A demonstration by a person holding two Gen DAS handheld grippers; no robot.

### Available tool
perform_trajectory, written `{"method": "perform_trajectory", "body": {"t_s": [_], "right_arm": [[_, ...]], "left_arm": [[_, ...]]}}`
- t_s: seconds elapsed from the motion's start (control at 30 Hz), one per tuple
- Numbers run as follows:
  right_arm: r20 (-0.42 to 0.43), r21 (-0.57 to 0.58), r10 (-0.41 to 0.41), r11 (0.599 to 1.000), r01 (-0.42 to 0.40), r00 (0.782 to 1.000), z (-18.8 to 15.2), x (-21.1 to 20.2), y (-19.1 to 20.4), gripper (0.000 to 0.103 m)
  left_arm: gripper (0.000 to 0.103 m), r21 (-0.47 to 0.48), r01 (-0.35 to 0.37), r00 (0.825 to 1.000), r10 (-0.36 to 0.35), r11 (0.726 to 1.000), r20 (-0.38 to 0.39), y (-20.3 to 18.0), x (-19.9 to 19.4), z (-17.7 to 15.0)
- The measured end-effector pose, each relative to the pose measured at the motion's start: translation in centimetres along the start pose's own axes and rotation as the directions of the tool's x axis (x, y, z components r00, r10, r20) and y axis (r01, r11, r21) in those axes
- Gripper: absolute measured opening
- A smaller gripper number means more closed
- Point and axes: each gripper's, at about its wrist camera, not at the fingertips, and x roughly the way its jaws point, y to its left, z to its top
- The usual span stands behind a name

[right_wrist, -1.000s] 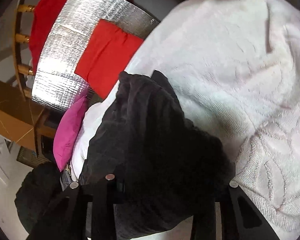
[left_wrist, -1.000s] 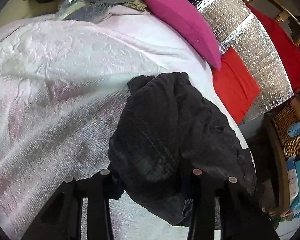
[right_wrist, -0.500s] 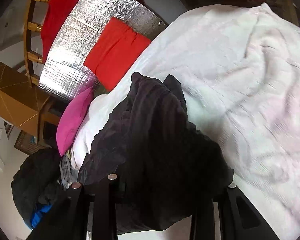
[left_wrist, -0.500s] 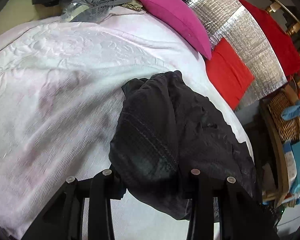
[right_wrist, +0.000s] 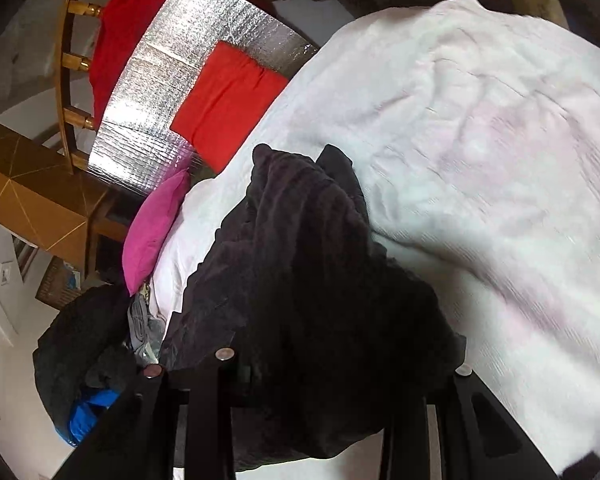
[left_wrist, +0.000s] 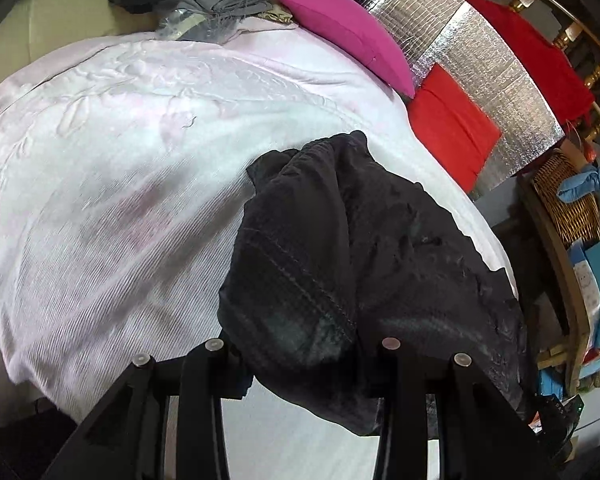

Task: Fold large clothes

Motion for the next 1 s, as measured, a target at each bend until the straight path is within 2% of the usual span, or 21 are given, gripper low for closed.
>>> {"method": "perform_trajectory", "body": {"t_s": [0.07, 0.13, 0.2, 0.3, 0.4, 0.43, 0.47, 0.53, 0.57, 0.6, 0.63, 0.67, 0.7, 0.77, 1.0], "right_arm": [[-0.01, 0.013, 0.001, 1.0, -0.001, 1.0, -0.4, -0.1, -0.6, 0.036], [-0.039, 0.011, -0.021, 1.0, 0.021, 0.999, -0.4, 0.6, -1.2, 0.039], [-0.058, 0.023, -0.04, 0.999, 0.041, 0.998, -0.3, 1.2, -1.7, 0.048], [-0.073, 0.06, -0.034, 0.997, 0.039, 0.997, -0.3, 1.4, -2.3, 0.06], [-0.087, 0.149, 0.012, 0.989, 0.002, 0.996, 0.1, 1.6, -3.4, 0.064], [-0.079, 0.202, 0.05, 0.979, -0.033, 0.996, 0.4, 1.7, -4.0, 0.069], [-0.067, 0.238, 0.08, 0.969, -0.062, 0.995, 0.7, 1.8, -4.4, 0.072], [-0.055, 0.276, 0.115, 0.956, -0.095, 0.992, 1.2, 2.4, -5.1, 0.072], [-0.068, 0.277, 0.129, 0.955, -0.106, 0.989, 1.4, 3.2, -5.2, 0.071], [-0.074, 0.254, 0.129, 0.961, -0.106, 0.989, 1.6, 3.7, -4.7, 0.069], [-0.079, 0.204, 0.099, 0.976, -0.081, 0.992, 1.8, 3.9, -4.0, 0.055], [-0.085, 0.137, 0.05, 0.99, -0.038, 0.995, 2.1, 4.2, -3.0, 0.043], [-0.089, 0.091, 0.024, 0.996, -0.016, 0.996, 2.2, 4.5, -2.2, 0.042], [-0.081, 0.042, -0.007, 0.999, 0.01, 0.997, 3.1, 5.0, -1.0, 0.039], [-0.055, 0.019, -0.056, 0.998, 0.058, 0.997, 6.7, 9.0, 0.3, 0.039]], "left_arm": [[0.043, 0.002, -0.018, 1.0, 0.018, 1.0, -0.007, 0.2, 0.5, -0.4], [0.054, 0.015, -0.044, 0.999, 0.044, 0.999, -0.032, 0.3, 1.6, -0.2], [0.076, 0.0, -0.075, 0.997, 0.075, 0.997, -0.034, 1.0, 2.2, -0.2], [0.087, -0.03, -0.04, 0.998, 0.039, 0.999, -0.045, 2.4, 2.7, -0.1], [0.087, -0.147, 0.037, 0.997, -0.048, 0.988, -0.069, 4.2, 2.5, 0.4], [0.088, -0.18, 0.063, 0.995, -0.076, 0.982, -0.063, 4.7, 2.4, 0.7], [0.088, -0.19, 0.076, 0.994, -0.09, 0.979, -0.061, 5.0, 2.6, 0.9], [0.087, -0.184, 0.084, 0.994, -0.094, 0.979, -0.047, 4.8, 2.8, 1.1], [0.082, -0.164, 0.086, 0.995, -0.092, 0.983, -0.029, 4.4, 2.8, 1.0], [0.058, -0.134, 0.099, 0.995, -0.102, 0.986, -0.021, 4.0, 2.6, 0.7], [0.046, -0.099, 0.113, 0.993, -0.117, 0.989, -0.034, 3.4, 2.9, 0.8], [0.043, -0.074, 0.099, 0.994, -0.102, 0.992, -0.031, 2.9, 2.9, 0.8], [0.036, -0.052, 0.089, 0.996, -0.09, 0.995, -0.018, 2.5, 2.7, 0.9], [0.033, -0.017, 0.087, 0.996, -0.088, 0.996, -0.009, 1.5, 3.0, 1.7], [0.032, 0.017, 0.079, 0.997, -0.078, 0.997, -0.023, 0.3, 5.4, 4.0]]}}
